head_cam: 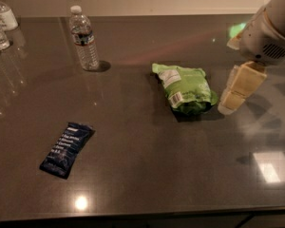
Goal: Pick green rice chip bag
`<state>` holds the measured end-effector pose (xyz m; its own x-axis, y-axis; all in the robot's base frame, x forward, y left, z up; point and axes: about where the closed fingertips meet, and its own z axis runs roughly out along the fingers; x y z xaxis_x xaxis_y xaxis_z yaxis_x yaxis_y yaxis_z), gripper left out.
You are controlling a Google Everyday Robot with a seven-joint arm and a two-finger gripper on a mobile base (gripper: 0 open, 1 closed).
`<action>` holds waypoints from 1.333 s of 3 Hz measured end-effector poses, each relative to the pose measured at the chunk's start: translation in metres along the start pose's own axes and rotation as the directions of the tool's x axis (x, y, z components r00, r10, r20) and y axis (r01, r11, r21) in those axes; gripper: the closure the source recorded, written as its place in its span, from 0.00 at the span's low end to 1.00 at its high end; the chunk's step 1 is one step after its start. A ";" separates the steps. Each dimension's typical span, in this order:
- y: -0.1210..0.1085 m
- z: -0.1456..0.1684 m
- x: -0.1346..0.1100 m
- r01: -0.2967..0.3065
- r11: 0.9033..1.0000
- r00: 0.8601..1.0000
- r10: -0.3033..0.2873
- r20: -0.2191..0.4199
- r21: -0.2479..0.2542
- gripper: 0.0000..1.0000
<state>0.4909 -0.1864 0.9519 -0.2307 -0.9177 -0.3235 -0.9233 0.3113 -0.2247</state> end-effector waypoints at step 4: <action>-0.010 0.099 -0.015 0.009 1.000 0.999 -0.009 0.045 -0.003 0.00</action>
Offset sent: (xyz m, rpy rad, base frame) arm 0.0400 0.0365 -0.0717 0.0631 -0.0340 0.0187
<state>0.5341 -0.1509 0.8680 -0.2081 -0.9083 -0.3629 -0.9264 0.3021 -0.2248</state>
